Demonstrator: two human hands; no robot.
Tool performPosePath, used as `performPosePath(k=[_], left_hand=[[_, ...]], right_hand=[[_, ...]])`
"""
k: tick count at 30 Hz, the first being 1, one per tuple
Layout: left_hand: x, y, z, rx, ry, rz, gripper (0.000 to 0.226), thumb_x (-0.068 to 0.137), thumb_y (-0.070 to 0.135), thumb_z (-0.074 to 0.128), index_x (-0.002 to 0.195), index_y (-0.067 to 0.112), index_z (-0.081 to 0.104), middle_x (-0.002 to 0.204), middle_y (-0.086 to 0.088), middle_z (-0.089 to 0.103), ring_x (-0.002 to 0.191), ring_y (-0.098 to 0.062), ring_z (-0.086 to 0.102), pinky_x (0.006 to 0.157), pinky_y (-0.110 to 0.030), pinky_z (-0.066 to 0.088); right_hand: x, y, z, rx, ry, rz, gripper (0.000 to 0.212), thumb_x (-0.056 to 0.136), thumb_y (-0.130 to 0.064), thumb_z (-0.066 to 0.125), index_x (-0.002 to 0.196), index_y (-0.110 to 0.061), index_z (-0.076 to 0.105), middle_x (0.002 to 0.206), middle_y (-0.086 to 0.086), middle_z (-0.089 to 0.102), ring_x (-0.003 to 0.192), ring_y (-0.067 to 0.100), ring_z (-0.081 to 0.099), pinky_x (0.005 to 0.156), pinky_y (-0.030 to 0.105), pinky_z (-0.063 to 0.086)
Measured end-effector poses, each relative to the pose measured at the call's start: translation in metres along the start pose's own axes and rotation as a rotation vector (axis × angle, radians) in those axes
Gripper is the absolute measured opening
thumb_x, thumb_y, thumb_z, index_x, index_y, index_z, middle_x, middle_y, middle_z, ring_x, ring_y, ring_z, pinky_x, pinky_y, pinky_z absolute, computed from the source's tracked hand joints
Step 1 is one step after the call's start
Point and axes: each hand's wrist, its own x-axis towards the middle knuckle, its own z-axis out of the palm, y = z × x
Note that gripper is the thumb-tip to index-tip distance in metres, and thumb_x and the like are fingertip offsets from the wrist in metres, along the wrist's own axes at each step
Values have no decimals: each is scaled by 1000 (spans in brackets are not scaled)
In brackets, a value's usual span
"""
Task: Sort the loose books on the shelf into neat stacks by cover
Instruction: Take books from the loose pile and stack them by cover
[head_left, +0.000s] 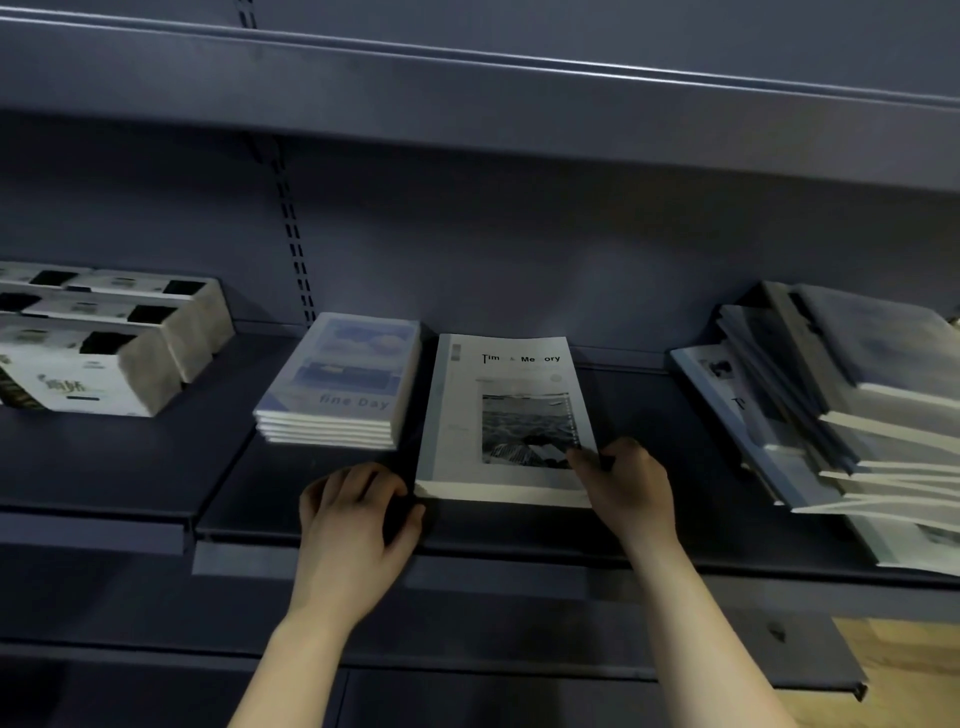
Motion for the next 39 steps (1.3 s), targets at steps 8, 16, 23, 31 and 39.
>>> performPosePath(k=[8, 16, 23, 31, 39], left_hand=[[0, -1, -1, -12, -21, -1, 37, 84, 50, 39, 93, 24, 64, 103, 1, 61, 94, -24, 55, 86, -44, 37], [-1, 5, -6, -50, -1, -44, 41, 83, 49, 40, 99, 19, 62, 101, -2, 61, 92, -26, 57, 85, -47, 39], [15, 40, -14, -93, 37, 24, 47, 85, 48, 39, 112, 16, 60, 119, -5, 57, 105, -28, 53, 85, -47, 39], [33, 118, -2, -70, 17, 101, 44, 87, 50, 39, 111, 20, 61, 112, -1, 60, 104, -25, 54, 91, -38, 31], [23, 215, 26, -77, -2, 85, 45, 85, 51, 39, 107, 20, 64, 108, -2, 62, 96, -29, 58, 83, -47, 43]], right_hand=[[1, 3, 1, -23, 22, -7, 32, 87, -42, 64, 80, -13, 53, 67, -5, 50, 57, 6, 45, 51, 22, 37], [3, 6, 3, -90, 64, -92, 33, 87, -43, 63, 105, -17, 57, 94, 0, 62, 79, 16, 56, 60, 27, 43], [11, -8, -50, 6, 176, -296, 23, 90, -33, 61, 109, -19, 63, 102, -1, 65, 85, 11, 58, 73, 24, 46], [27, 6, -145, 63, 392, -428, 15, 88, -21, 63, 101, -16, 67, 90, 3, 66, 74, 16, 62, 67, 18, 39], [61, 92, -244, -84, 525, -365, 15, 87, -18, 61, 94, -10, 72, 90, 11, 72, 85, 30, 65, 66, 27, 43]])
